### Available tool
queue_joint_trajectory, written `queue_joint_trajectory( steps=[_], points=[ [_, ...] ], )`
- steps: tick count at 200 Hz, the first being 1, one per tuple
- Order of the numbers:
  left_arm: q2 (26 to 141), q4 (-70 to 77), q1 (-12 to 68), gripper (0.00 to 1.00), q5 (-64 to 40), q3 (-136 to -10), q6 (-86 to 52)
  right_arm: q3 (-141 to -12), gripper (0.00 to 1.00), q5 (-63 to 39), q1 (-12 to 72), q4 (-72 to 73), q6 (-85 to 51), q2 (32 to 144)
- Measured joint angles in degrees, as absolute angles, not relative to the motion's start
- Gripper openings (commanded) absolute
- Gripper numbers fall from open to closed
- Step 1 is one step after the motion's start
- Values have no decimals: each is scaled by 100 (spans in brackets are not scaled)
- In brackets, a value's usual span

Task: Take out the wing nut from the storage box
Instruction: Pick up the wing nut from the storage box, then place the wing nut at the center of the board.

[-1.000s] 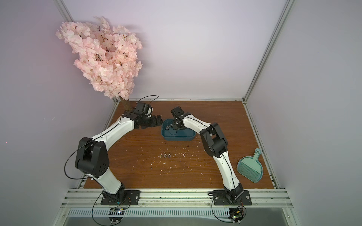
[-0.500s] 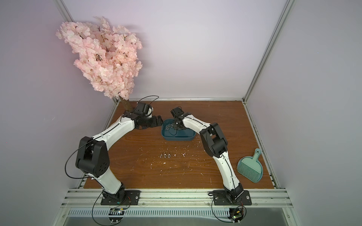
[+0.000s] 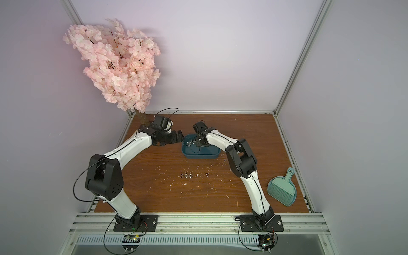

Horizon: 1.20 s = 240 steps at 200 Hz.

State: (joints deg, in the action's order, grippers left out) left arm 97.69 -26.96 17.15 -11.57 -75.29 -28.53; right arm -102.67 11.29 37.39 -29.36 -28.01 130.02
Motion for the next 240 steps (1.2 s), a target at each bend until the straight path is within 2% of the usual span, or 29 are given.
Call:
queue_joint_trajectory(
  steps=[28, 46, 67, 82, 147, 240],
  points=[
    [9767, -2696, 1715, 100, -1160, -7526, -2853, -10138, 23, 1131, 3739, -2926, -2814, 12943],
    [9767, -2694, 1715, 100, -1160, -7522, -2856, -10132, 19, 1138, 3739, -2923, -2814, 12943],
    [9751, -2687, 1715, 100, -1160, -7500, -2856, -10132, 7, 1170, 3739, -2912, -2808, 12940],
    [9734, -2679, 1715, 100, -1160, -7491, -2856, -10132, 3, 1173, 3739, -2902, -2790, 12921],
    [9550, -2585, 1715, 100, -1197, -7269, -2864, -9918, 2, 1179, 3743, -2917, -2770, 12685],
    [9011, -2246, 1715, 100, -1374, -6724, -2849, -8576, 0, 1221, 4101, -2751, -2926, 10875]
  ],
)
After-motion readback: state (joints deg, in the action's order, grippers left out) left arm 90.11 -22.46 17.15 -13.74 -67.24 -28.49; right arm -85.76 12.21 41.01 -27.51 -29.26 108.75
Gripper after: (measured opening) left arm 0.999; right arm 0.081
